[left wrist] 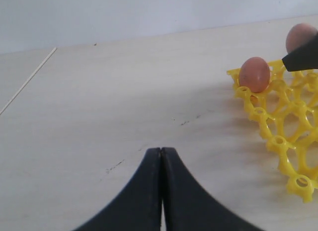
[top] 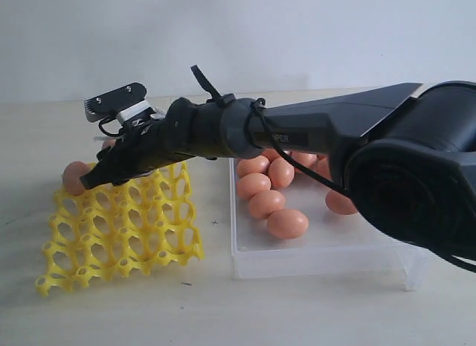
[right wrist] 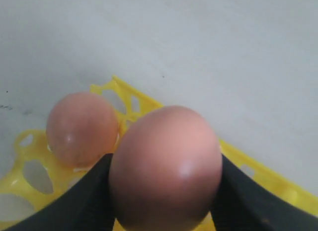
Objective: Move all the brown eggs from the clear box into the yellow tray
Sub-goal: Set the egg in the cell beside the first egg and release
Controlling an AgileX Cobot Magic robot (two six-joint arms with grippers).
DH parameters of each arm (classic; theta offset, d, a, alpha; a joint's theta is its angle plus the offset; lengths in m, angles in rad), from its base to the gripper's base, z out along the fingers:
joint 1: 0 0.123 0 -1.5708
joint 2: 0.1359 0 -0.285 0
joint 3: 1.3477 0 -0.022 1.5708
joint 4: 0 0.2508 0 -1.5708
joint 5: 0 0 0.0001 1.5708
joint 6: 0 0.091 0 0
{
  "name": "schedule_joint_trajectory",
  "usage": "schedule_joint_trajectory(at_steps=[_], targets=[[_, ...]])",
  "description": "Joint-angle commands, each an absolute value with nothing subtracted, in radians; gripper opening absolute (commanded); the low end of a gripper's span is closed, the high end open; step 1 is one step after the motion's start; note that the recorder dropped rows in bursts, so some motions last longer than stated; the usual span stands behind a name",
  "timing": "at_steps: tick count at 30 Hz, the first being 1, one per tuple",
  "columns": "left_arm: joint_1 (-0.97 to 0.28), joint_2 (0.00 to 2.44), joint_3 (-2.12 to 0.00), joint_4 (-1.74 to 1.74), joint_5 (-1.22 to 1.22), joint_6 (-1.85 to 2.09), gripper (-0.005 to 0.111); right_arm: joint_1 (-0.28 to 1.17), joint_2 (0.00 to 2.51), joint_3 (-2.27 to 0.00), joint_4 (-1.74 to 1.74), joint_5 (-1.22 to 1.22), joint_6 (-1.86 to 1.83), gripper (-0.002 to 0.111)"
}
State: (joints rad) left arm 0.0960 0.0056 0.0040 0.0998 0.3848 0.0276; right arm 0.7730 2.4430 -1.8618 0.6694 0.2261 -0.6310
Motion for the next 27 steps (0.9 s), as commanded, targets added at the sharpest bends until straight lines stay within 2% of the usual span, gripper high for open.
schedule_joint_trajectory(at_steps=[1,14,19,27], targets=[[0.09,0.0,0.0,0.101,0.377,0.022,0.0,0.773,2.439,-1.872,0.68,0.164,-0.59,0.0],[0.09,0.0,0.0,0.101,0.377,0.022,0.0,0.802,2.469,-1.954,0.698,0.223,-0.532,0.002],[0.09,0.0,0.0,0.101,0.377,0.022,0.0,0.802,2.489,-1.954,0.698,0.261,-0.538,0.016],[0.09,0.0,0.0,0.101,0.377,0.022,0.0,0.802,2.491,-1.954,0.649,0.274,-0.557,0.049]])
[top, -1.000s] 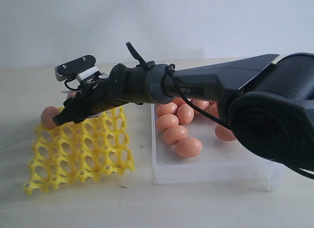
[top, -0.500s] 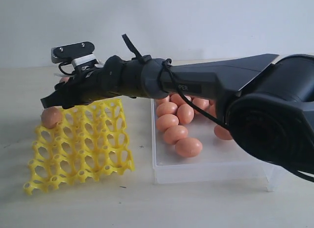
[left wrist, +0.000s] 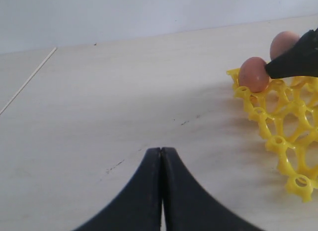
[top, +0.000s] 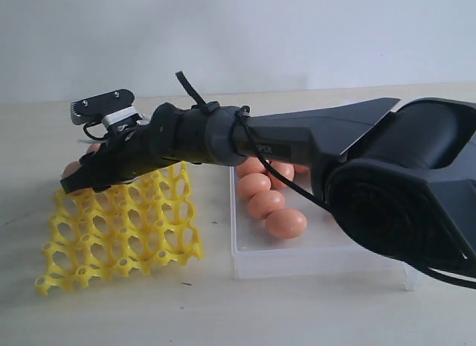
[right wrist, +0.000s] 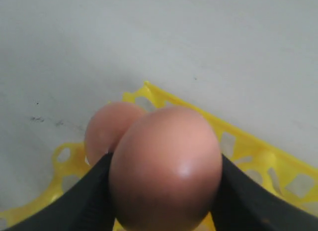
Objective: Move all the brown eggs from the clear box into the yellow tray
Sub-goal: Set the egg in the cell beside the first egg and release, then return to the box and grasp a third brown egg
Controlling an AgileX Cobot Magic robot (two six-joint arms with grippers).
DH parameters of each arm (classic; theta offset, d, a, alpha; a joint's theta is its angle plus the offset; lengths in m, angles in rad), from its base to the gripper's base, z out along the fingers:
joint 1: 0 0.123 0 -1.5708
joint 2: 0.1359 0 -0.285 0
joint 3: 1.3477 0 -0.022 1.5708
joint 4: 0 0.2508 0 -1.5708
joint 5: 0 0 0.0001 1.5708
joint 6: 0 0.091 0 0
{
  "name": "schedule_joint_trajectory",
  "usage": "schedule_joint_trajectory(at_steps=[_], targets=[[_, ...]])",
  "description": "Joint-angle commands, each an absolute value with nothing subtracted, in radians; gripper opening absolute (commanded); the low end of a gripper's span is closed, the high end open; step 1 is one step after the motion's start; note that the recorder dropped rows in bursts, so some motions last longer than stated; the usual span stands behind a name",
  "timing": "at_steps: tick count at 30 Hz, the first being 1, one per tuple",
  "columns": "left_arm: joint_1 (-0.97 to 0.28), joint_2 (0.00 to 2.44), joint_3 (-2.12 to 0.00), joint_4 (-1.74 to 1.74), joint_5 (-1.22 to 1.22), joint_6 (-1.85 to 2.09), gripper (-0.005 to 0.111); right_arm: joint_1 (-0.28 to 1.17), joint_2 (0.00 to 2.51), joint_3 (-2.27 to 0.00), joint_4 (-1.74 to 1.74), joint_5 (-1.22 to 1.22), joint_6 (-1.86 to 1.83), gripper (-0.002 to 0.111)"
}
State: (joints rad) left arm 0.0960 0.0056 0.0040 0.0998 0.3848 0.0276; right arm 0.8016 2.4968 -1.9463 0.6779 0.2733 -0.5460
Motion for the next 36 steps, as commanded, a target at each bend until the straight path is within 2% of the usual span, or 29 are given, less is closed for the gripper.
schedule_joint_trajectory(at_steps=[1,7,12,20,30,36], targets=[[0.09,0.0,0.0,0.101,0.377,0.022,0.0,0.802,2.491,-1.954,0.645,0.277,-0.557,0.053],[0.09,0.0,0.0,0.101,0.377,0.022,0.0,0.802,2.487,-1.954,0.573,0.314,-0.557,0.067],[0.09,0.0,0.0,0.101,0.377,0.022,0.0,0.802,2.433,-1.954,0.457,0.389,-0.511,0.068],[0.09,0.0,0.0,0.101,0.377,0.022,0.0,0.772,2.243,-1.92,0.05,0.572,-0.143,0.068],[0.09,0.0,0.0,0.101,0.377,0.022,0.0,0.671,1.97,-1.634,-0.308,0.871,0.136,0.068],[0.09,0.0,0.0,0.101,0.377,0.022,0.0,0.589,1.922,-1.444,-0.318,0.989,0.034,0.068]])
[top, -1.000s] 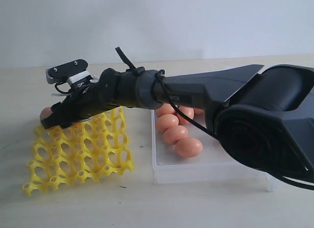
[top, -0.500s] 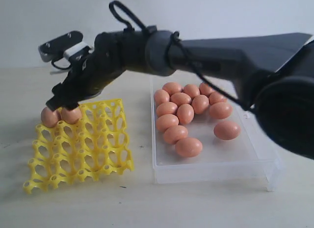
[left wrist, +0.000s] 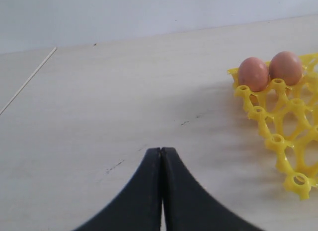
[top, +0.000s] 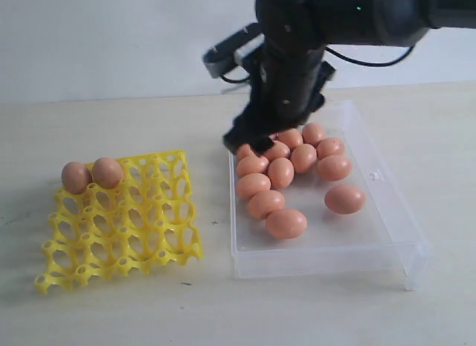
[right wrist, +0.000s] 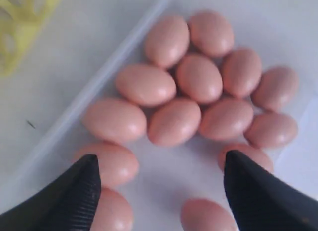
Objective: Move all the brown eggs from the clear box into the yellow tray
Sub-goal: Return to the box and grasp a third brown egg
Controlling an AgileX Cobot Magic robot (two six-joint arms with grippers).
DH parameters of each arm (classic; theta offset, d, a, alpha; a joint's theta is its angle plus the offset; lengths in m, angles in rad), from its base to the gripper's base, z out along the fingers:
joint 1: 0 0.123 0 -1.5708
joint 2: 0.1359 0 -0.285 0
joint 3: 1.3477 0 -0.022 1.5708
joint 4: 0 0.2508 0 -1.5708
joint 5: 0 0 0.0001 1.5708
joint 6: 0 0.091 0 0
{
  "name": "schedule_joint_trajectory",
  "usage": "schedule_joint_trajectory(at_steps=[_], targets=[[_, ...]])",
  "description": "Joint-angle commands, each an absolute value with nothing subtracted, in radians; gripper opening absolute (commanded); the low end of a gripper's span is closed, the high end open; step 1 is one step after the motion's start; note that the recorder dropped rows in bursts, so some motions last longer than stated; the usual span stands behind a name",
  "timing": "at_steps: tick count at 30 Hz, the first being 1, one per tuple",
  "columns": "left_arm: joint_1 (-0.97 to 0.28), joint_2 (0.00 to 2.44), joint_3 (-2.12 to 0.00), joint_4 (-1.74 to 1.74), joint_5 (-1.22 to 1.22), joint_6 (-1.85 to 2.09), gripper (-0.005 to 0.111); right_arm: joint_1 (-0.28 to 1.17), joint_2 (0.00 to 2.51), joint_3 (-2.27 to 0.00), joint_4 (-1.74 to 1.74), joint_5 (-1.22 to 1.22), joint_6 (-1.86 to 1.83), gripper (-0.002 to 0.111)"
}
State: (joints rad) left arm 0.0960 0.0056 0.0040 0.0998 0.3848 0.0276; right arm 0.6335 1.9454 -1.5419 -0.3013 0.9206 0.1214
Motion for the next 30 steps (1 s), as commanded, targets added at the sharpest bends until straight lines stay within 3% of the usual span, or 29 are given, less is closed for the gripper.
schedule_joint_trajectory(at_steps=[1,14,30], targets=[[0.09,0.0,0.0,0.101,0.377,0.022,0.0,0.58,1.922,-1.421,-0.321,0.992,-0.02,0.068],[0.09,0.0,0.0,0.101,0.377,0.022,0.0,0.535,1.919,-1.328,-0.301,0.996,-0.518,0.068],[0.09,0.0,0.0,0.101,0.377,0.022,0.0,0.464,2.037,-1.302,-0.272,0.839,-0.532,0.068]])
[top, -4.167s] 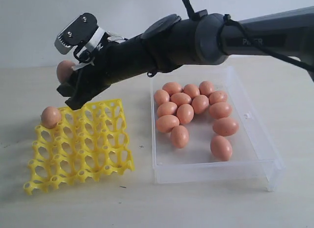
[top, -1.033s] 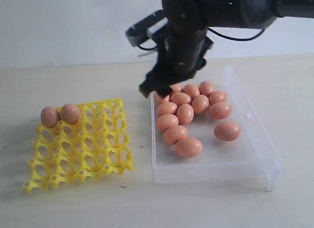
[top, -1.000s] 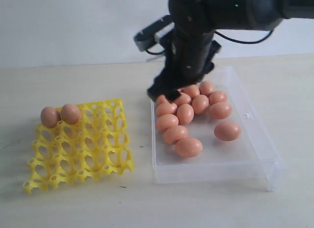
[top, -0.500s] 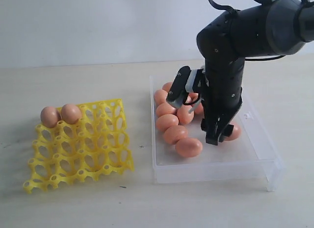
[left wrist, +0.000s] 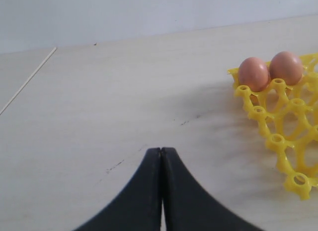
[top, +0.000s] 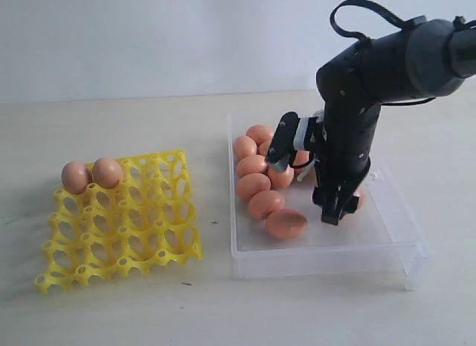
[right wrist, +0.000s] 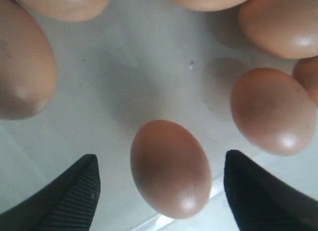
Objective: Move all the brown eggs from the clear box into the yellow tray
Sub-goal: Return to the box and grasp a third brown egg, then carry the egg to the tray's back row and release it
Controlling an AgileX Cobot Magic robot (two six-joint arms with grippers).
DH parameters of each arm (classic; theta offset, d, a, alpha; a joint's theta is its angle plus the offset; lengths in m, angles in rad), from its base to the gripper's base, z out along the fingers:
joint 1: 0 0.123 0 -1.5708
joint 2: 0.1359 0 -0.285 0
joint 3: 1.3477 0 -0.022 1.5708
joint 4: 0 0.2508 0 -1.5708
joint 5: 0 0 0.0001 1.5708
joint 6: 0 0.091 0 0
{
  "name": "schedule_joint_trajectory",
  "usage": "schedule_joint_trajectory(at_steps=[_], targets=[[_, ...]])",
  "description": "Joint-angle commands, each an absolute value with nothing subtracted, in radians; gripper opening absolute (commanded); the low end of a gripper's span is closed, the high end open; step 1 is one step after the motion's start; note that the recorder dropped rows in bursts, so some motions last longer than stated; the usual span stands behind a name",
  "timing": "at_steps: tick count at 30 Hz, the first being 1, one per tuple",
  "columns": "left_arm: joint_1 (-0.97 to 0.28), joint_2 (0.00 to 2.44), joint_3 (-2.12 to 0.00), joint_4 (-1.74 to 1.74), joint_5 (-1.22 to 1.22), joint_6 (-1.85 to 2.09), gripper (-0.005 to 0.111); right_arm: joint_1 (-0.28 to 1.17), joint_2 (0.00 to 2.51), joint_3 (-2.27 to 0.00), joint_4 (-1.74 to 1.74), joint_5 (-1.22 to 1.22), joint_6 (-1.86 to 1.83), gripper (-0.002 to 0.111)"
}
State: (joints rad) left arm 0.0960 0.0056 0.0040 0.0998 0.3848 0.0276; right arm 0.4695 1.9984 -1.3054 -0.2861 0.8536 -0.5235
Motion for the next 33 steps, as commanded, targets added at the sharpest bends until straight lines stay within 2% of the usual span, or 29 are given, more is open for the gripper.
schedule_joint_trajectory(at_steps=[1,3,4,5,6,7,10,16,22,27,33], targets=[[0.09,0.0,0.0,0.101,0.377,0.022,0.0,0.463,2.047,-1.302,-0.271,0.832,-0.532,0.068],[0.09,0.0,0.0,0.101,0.377,0.022,0.0,0.453,2.065,-1.302,-0.272,0.832,-0.532,0.063],[0.09,0.0,0.0,0.101,0.377,0.022,0.0,0.453,2.065,-1.302,-0.26,0.832,-0.52,0.052],[0.09,0.0,0.0,0.101,0.377,0.022,0.0,0.453,2.063,-1.304,-0.244,0.834,-0.52,0.035],[0.09,0.0,0.0,0.101,0.377,0.022,0.0,0.453,2.054,-1.305,-0.235,0.829,-0.52,0.011],[0.09,0.0,0.0,0.101,0.377,0.022,0.0,0.453,2.041,-1.308,-0.232,0.817,-0.506,0.001],[0.09,0.0,0.0,0.101,0.377,0.022,0.0,0.453,1.967,-1.313,-0.137,0.678,-0.488,0.0],[0.09,0.0,0.0,0.101,0.377,0.022,0.0,0.493,1.851,-1.313,0.238,0.228,-0.5,0.0],[0.09,0.0,0.0,0.101,0.377,0.022,0.0,0.583,1.889,-1.313,0.295,-0.043,-0.483,0.0],[0.09,0.0,0.0,0.101,0.377,0.022,0.0,0.648,1.981,-1.313,0.212,-0.207,-0.318,0.0],[0.09,0.0,0.0,0.101,0.377,0.022,0.0,0.686,2.084,-1.318,-0.234,-0.462,0.21,0.0]])
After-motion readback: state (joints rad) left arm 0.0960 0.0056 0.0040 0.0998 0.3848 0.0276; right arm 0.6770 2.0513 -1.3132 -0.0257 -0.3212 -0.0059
